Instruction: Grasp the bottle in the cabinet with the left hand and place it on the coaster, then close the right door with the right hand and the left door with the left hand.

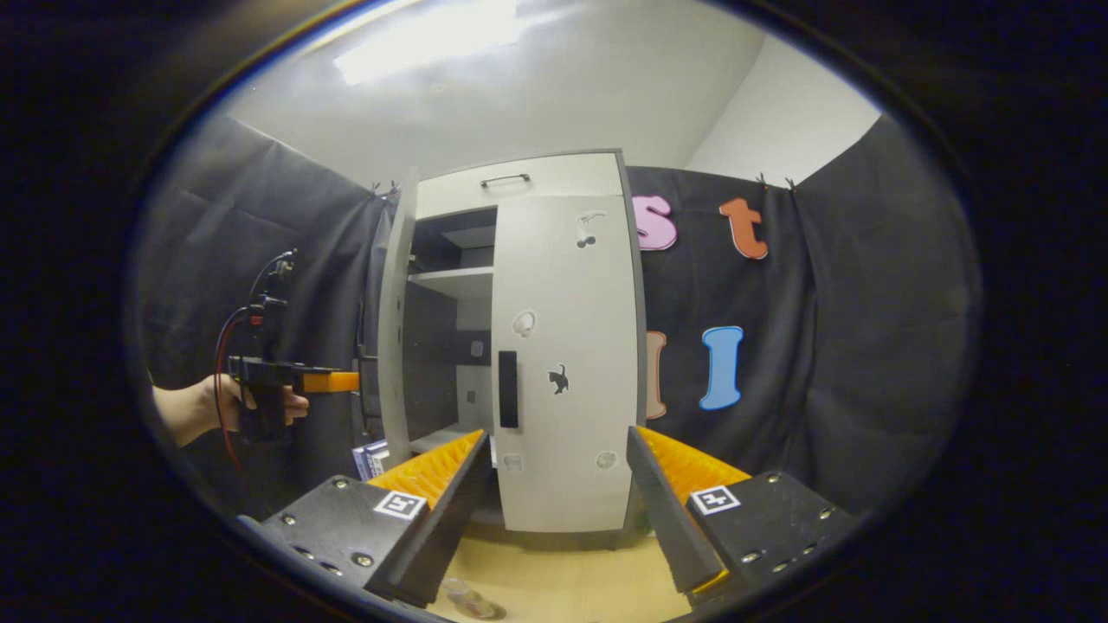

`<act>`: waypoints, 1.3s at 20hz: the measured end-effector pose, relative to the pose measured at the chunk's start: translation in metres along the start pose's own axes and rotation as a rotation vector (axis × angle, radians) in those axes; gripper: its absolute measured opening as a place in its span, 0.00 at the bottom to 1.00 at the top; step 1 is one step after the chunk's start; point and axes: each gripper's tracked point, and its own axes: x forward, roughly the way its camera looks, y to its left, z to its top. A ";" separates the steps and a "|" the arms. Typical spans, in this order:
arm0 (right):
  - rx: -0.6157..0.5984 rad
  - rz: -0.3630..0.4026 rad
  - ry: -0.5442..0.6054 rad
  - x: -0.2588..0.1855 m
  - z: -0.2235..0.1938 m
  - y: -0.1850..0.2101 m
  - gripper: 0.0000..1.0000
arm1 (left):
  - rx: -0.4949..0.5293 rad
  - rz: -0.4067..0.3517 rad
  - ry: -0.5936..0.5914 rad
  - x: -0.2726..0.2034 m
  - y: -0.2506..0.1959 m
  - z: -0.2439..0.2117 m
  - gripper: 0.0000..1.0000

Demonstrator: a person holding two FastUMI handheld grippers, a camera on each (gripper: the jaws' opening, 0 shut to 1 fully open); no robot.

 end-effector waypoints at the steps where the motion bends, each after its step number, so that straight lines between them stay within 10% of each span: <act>1: 0.003 -0.002 -0.007 -0.006 0.002 -0.001 0.92 | 0.003 0.001 0.000 -0.002 -0.002 0.000 0.96; 17: 0.058 -0.032 -0.017 -0.038 0.032 -0.006 0.95 | 0.012 0.166 -0.029 -0.092 -0.026 0.022 0.93; 26: 0.049 -0.137 -0.033 -0.004 0.066 -0.003 0.95 | -0.073 0.075 -0.075 -0.117 -0.083 0.064 0.96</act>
